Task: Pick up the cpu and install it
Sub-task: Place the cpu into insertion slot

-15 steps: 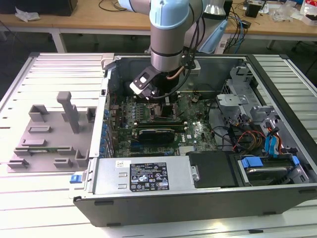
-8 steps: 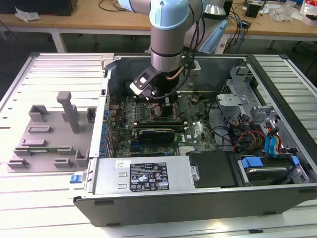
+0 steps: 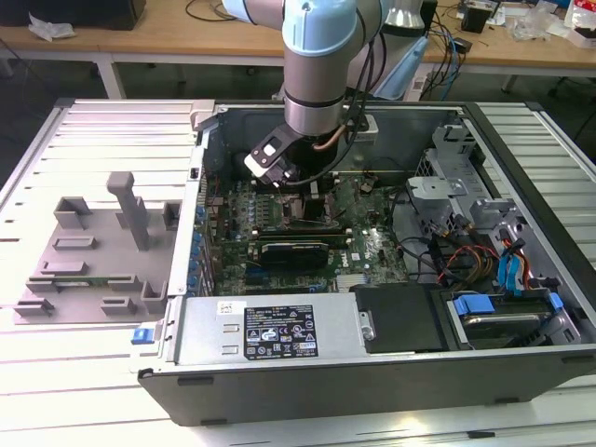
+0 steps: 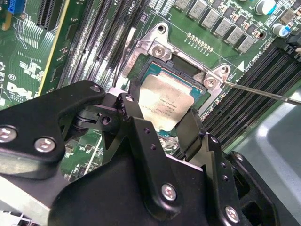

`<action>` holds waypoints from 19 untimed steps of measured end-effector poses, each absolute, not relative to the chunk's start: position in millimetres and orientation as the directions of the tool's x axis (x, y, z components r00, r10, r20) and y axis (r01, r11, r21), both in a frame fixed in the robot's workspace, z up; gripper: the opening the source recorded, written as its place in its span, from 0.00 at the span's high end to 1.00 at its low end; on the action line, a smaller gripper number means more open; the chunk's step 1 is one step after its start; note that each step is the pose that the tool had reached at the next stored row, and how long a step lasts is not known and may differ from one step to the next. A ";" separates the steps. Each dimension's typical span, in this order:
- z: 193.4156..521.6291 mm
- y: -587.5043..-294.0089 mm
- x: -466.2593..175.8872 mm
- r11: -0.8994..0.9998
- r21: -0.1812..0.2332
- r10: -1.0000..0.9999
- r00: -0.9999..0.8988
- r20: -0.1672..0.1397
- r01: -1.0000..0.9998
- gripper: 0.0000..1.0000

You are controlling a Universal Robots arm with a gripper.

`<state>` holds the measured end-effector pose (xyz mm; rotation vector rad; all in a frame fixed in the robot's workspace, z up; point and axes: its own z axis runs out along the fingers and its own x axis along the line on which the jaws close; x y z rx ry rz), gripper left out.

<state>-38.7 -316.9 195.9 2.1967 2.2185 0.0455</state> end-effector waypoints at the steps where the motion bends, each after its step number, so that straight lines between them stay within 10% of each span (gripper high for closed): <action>1: 195.4 -316.8 -38.7 0.010 0.034 1.000 -0.010 0.007 0.999 0.45; 19: 217.3 -316.7 -38.7 0.010 0.034 1.000 -0.010 0.007 0.999 0.38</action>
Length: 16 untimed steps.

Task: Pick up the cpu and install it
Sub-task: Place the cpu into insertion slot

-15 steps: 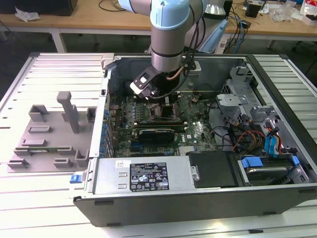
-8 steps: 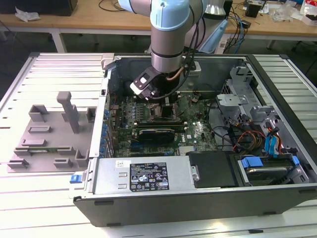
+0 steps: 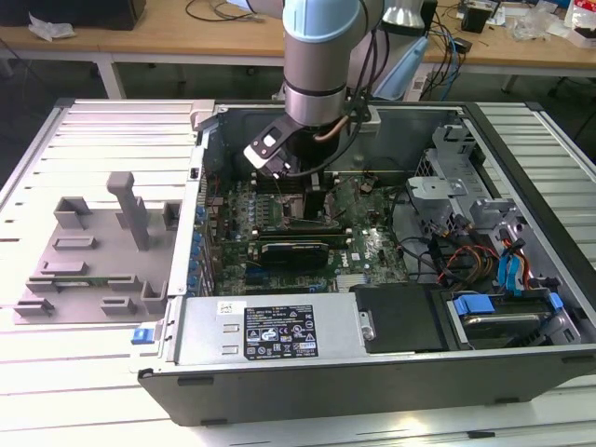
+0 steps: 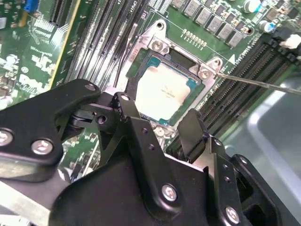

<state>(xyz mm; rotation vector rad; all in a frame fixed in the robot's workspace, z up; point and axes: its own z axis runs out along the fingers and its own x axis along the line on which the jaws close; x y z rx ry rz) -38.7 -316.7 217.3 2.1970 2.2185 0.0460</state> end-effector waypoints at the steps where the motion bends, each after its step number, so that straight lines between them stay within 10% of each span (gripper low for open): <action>1: 222.3 -316.7 -38.7 0.010 0.034 1.000 -0.010 0.007 0.999 0.38; 5: 227.0 -316.7 -38.7 0.010 0.034 1.000 -0.010 0.007 0.999 0.38; 11: 227.3 -316.7 -38.7 0.010 0.034 1.000 -0.010 0.007 0.999 0.89; 16: 227.3 -318.3 -38.7 0.010 0.034 1.000 -0.010 0.007 0.999 0.89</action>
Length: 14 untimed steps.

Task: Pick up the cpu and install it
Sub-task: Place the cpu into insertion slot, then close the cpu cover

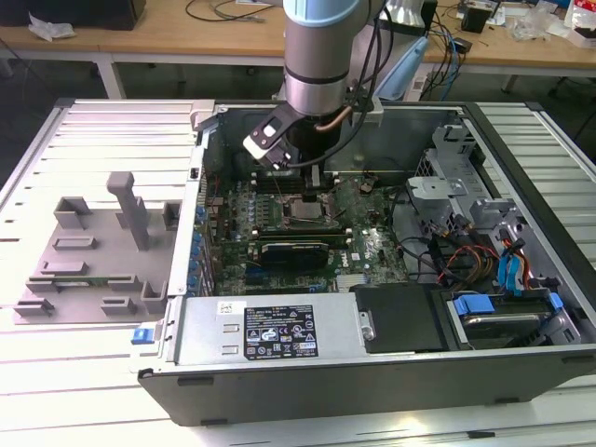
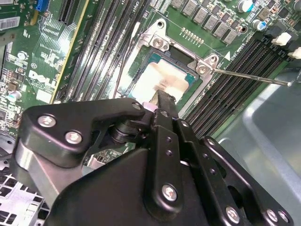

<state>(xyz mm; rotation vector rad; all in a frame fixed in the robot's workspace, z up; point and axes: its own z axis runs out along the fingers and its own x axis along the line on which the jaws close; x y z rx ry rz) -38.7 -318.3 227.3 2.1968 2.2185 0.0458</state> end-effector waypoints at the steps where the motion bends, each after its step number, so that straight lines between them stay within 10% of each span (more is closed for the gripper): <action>1: 227.2 -318.5 -38.7 0.010 0.034 1.000 -0.010 0.007 0.999 0.89; 14: 228.3 -319.6 -38.8 0.010 0.034 1.000 -0.010 0.007 0.999 0.89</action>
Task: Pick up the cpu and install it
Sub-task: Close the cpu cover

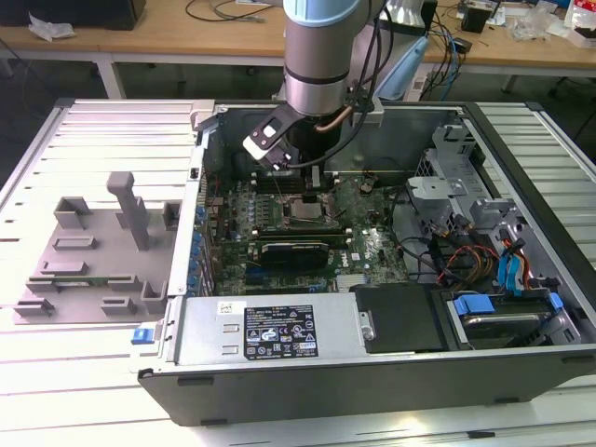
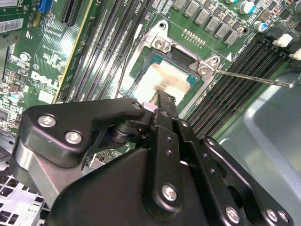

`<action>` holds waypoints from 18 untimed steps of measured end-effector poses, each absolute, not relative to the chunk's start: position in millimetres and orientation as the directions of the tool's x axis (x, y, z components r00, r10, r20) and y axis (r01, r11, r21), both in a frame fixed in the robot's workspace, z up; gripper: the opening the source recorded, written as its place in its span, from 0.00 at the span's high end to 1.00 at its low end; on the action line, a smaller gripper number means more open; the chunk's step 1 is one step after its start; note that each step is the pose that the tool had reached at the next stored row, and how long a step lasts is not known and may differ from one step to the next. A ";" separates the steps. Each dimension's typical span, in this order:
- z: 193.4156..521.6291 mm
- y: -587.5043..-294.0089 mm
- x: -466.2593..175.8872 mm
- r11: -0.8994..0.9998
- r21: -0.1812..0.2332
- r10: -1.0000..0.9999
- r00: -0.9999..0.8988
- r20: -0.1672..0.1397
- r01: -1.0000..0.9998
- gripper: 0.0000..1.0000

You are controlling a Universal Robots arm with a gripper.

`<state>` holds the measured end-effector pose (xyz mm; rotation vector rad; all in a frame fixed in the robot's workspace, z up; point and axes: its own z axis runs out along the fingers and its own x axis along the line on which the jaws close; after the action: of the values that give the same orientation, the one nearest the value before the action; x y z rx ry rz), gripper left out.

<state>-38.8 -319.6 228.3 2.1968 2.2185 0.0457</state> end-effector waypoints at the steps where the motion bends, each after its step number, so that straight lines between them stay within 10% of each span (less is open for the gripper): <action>1: 229.3 -319.6 -38.8 0.010 0.034 1.000 -0.010 0.007 0.999 0.89; 18: 237.1 -319.6 -38.8 0.010 0.034 1.000 -0.010 0.007 0.999 0.89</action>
<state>-38.8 -319.6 237.1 2.1969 2.2185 0.0458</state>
